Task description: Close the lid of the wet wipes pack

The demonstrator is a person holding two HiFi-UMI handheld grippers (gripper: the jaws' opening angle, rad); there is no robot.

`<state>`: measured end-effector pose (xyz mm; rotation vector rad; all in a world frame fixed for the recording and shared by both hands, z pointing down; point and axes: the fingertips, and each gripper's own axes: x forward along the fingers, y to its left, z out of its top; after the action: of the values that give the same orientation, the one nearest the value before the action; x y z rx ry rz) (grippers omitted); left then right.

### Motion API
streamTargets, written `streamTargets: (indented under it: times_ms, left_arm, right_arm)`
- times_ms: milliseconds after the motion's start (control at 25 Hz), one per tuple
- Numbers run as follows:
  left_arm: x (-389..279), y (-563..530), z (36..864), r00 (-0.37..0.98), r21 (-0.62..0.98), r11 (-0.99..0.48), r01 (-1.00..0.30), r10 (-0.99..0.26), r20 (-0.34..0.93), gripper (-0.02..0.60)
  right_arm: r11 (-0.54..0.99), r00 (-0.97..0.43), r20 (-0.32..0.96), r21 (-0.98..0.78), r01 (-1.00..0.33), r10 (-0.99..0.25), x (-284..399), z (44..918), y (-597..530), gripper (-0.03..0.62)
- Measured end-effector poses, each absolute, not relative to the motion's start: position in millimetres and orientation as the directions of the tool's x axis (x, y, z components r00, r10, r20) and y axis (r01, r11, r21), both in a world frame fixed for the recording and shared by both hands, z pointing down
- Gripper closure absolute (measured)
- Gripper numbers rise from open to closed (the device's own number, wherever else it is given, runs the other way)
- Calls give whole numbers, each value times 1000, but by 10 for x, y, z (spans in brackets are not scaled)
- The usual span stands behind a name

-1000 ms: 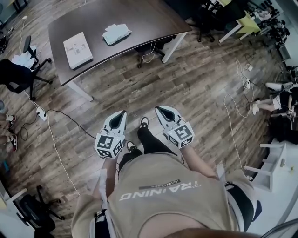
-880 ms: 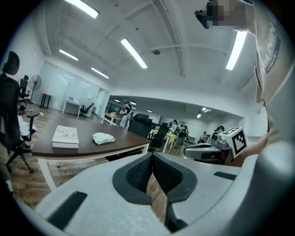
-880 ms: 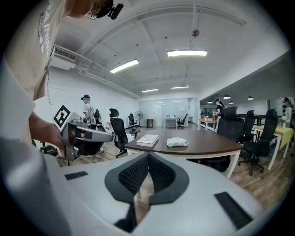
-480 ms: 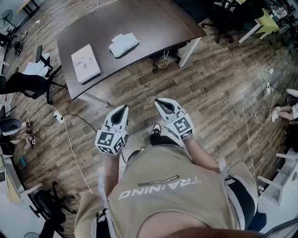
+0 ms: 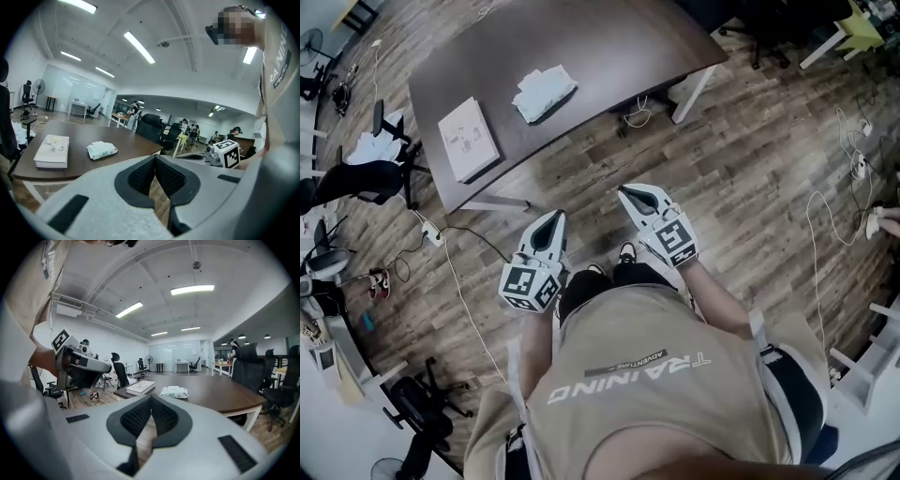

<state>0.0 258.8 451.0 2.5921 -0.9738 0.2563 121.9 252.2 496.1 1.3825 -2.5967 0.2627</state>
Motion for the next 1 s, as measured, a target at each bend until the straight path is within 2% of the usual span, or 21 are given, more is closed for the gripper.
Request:
streamTargets:
  times_ms: [400,800,1000]
  left_arm:
    - [73,2043,4679,754,283,-700,-655,-588,292,577]
    - [-13,1056,4540,791,280,-740,-611,-577,202,577]
    - [-210,583,4633,798,294,-742,-602,-568,199,577]
  right_arm:
    - [572,-572,308,-100,-814,-760,1164,5244,2159,580]
    - [569,-543,319,-16,-822,-777,1094,4887,1281,580]
    - [543,-517,310,-2,-840,-798,926,4758,808,580]
